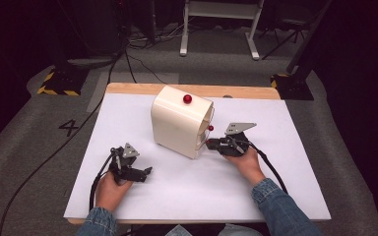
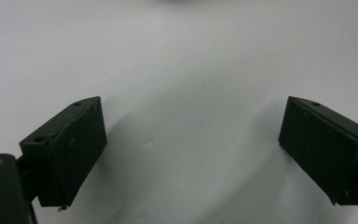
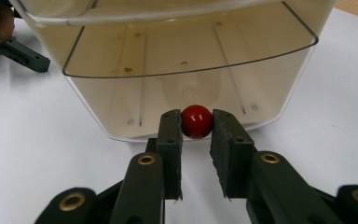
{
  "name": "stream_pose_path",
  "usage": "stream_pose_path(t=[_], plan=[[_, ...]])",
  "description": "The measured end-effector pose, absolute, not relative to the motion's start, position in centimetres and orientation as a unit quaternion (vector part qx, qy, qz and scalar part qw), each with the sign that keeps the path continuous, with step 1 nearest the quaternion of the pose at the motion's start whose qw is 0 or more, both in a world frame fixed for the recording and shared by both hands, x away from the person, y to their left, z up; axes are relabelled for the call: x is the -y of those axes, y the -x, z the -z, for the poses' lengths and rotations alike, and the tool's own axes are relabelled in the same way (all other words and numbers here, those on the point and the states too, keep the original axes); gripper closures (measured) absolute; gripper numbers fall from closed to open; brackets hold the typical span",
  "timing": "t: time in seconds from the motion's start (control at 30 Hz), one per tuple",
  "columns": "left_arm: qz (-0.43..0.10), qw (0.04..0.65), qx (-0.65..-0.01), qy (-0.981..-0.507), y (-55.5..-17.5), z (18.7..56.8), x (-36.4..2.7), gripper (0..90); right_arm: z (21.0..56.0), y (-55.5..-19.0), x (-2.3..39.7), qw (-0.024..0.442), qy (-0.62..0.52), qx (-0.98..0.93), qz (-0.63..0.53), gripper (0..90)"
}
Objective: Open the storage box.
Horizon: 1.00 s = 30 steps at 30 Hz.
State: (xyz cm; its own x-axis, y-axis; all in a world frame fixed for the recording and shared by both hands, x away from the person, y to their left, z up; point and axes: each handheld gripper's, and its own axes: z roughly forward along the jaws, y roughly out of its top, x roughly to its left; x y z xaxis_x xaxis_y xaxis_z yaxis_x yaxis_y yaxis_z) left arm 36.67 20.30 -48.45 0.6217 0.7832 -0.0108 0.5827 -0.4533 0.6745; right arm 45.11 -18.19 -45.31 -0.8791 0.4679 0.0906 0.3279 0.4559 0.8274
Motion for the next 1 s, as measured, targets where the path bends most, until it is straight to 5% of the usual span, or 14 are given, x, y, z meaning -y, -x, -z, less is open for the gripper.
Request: stream_pose_path(t=[1.0], plan=[[-0.152,0.328,-0.407,-0.839,-36.7,48.4,-20.3,7.5,44.5,-40.7,25.4,0.085,-0.261,-0.839,-0.469,73.7]])
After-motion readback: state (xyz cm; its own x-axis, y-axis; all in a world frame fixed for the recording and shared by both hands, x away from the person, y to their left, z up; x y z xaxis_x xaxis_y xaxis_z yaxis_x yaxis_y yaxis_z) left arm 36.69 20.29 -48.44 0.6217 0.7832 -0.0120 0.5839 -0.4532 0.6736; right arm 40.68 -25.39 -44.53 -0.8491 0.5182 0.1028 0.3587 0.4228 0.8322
